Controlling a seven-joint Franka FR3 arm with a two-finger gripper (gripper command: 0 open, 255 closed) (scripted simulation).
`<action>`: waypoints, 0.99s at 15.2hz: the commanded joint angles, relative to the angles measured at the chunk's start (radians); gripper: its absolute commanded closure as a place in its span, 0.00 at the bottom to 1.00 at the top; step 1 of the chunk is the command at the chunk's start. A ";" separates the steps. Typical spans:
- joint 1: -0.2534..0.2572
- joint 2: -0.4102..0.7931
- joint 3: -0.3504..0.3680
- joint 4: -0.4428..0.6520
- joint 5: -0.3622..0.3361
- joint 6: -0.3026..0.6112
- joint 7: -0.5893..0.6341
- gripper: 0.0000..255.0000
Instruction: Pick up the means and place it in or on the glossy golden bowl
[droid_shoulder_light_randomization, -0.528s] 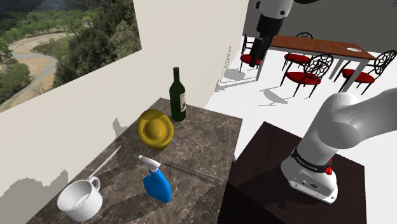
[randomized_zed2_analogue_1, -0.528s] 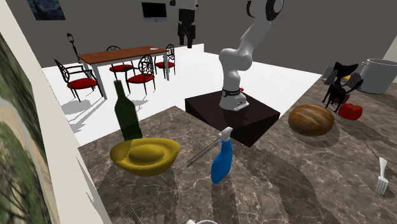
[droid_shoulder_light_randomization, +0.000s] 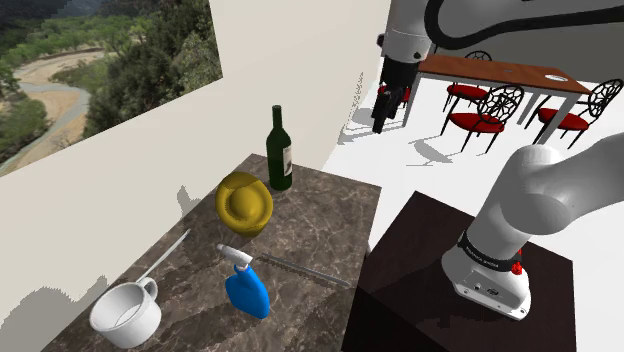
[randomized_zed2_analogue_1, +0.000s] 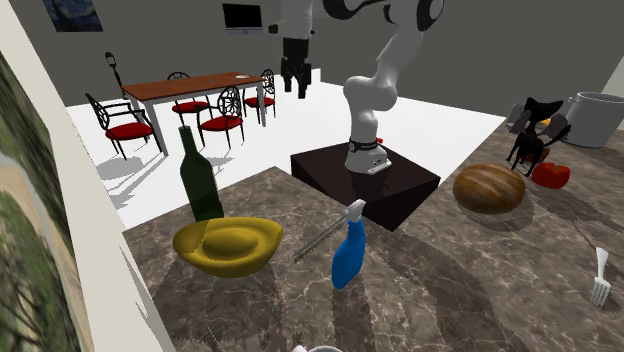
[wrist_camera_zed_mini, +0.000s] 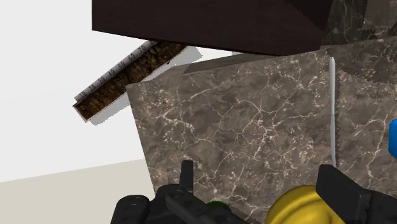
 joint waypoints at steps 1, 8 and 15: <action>0.019 0.022 0.028 -0.033 0.019 0.048 0.021 0.00; 0.082 0.156 0.127 -0.107 0.076 0.232 0.089 0.00; 0.132 0.353 0.231 -0.125 0.110 0.425 0.163 0.00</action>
